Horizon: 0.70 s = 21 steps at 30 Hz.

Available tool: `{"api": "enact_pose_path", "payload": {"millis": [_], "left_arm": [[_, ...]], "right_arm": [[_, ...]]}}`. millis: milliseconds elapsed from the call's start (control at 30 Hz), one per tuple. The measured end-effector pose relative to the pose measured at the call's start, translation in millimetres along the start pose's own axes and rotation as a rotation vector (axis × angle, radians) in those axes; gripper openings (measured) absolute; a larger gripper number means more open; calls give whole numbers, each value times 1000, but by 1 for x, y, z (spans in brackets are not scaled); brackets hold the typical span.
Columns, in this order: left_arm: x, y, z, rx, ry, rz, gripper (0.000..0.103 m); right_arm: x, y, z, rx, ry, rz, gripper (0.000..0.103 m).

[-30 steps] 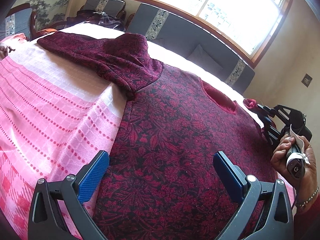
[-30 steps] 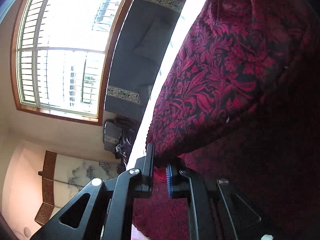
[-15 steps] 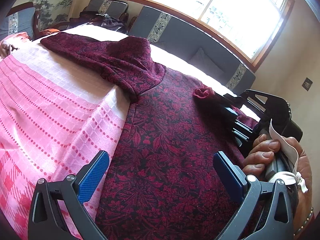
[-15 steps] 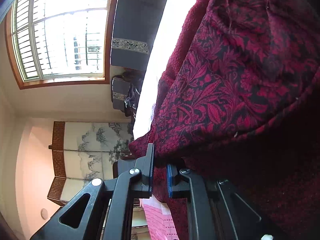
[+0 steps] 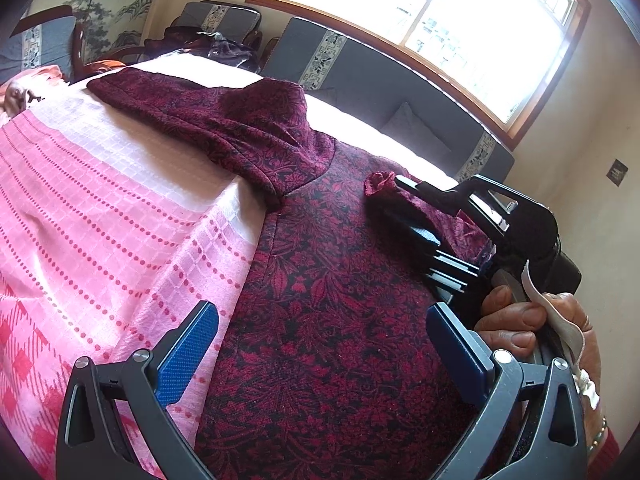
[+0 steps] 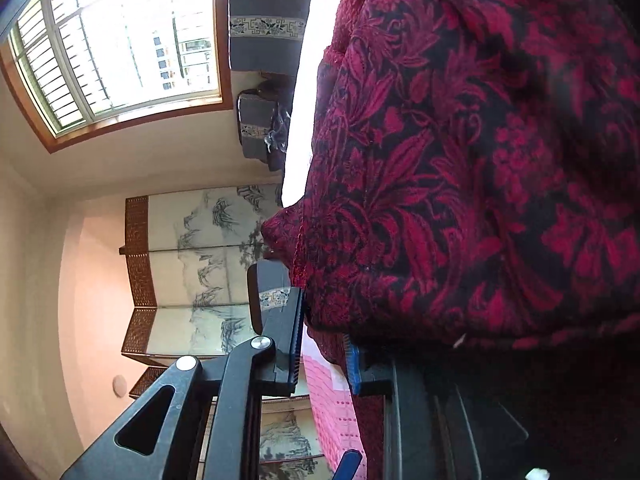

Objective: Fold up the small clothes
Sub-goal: 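Open the right tool and release the folded sleeve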

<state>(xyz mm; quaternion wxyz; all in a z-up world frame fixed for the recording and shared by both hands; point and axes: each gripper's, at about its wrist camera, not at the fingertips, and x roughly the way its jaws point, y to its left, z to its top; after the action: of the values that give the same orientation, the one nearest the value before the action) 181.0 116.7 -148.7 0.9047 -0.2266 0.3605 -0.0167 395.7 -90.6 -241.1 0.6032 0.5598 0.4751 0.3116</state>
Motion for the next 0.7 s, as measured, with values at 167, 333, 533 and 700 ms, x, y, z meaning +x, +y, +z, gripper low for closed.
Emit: {"api": "enact_pose_path", "payload": {"millis": [167,333,533,700], "left_arm": [[1,1,0,-4,6,10,103],[3,1,1,-7,10,17,103],[5,4,2,-15,15,-10,103],[-13,17,17,-30,7,-67,103]], "right_arm": [[-25,14,-19,-77,27,-21,60],[-88,54,-59,-415,-28,-244,62],[-172,86,-35,-755,-359,-763,44],[-180,21,3,-717,-290,-990,23]]}}
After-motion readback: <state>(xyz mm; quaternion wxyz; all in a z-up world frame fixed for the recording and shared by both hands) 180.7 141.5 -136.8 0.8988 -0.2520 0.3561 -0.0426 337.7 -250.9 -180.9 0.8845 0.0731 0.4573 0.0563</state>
